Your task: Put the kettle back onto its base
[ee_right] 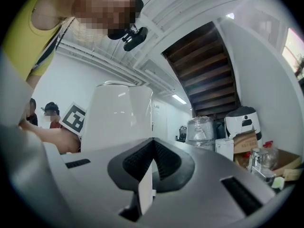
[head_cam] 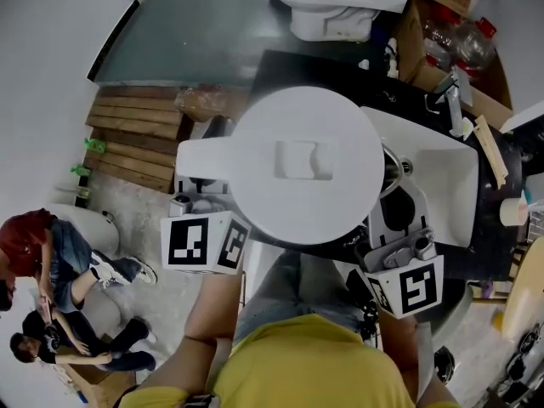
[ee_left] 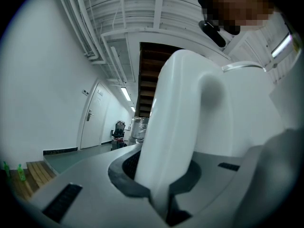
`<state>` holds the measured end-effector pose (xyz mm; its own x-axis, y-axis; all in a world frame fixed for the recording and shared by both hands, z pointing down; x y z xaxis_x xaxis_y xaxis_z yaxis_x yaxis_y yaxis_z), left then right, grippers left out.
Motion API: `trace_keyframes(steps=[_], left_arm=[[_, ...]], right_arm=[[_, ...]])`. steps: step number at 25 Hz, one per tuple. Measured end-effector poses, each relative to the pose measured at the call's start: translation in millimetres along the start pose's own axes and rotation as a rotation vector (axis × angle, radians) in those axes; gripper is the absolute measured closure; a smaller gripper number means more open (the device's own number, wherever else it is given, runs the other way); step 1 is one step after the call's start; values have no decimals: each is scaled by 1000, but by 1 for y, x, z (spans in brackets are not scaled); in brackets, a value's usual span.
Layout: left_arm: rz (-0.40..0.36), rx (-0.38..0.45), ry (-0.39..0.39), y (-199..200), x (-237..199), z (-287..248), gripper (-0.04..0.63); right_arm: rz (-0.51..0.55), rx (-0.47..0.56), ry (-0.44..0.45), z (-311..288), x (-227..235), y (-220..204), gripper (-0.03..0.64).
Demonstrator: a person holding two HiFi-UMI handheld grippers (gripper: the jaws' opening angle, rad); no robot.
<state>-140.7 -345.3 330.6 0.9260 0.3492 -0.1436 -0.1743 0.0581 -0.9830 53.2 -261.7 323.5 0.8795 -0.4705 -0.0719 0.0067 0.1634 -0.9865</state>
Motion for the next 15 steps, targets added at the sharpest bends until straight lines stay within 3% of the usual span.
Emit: trace_keyframes(steps=[15], left_arm=[[-1, 3, -4, -17, -4, -47, 554]], right_arm=[[2, -11, -22, -31, 34, -20, 612]])
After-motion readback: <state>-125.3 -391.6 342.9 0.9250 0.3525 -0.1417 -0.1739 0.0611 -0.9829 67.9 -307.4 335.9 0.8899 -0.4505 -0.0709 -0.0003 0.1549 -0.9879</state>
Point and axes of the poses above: the fingertips, and each gripper's own axes: z backward along the fingers, x to its right, y out of its top, the point moved 2 cm from there along z, backward along the fingers, and after that the axes turned 4 degrees about x, right-handed, at the moved point
